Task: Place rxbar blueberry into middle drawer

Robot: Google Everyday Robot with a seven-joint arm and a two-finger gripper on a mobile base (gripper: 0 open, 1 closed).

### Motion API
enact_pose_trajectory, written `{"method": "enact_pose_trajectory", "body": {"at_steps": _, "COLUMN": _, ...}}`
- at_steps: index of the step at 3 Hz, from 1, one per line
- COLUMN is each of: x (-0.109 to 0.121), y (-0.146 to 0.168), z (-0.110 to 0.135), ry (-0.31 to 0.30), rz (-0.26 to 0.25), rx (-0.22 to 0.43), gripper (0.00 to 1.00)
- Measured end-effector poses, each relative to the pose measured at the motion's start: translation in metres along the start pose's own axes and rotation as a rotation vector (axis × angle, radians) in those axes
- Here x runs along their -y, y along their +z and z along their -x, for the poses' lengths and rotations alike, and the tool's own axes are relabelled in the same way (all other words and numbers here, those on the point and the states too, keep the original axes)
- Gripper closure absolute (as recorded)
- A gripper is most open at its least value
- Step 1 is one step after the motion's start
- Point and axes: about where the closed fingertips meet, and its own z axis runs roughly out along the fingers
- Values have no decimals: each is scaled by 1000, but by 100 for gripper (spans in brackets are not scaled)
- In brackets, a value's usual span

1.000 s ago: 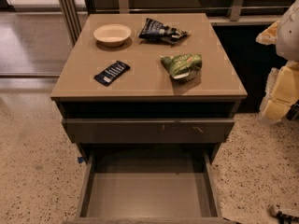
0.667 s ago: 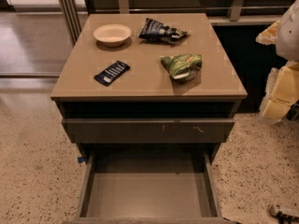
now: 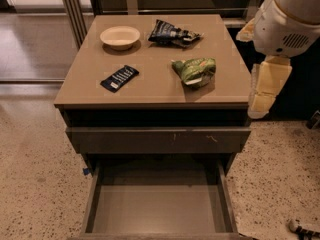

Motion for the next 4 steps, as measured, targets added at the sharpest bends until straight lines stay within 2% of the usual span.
{"method": "enact_pose_trajectory", "body": {"at_steps": 2, "x": 34, "y": 25, "z": 48, "ry": -123, "rz": 6, "rx": 26, "gripper": 0}}
{"method": "enact_pose_trajectory", "body": {"at_steps": 4, "x": 39, "y": 32, "z": 54, "ry": -142, "rz": -1, "rx": 35, "gripper": 0}}
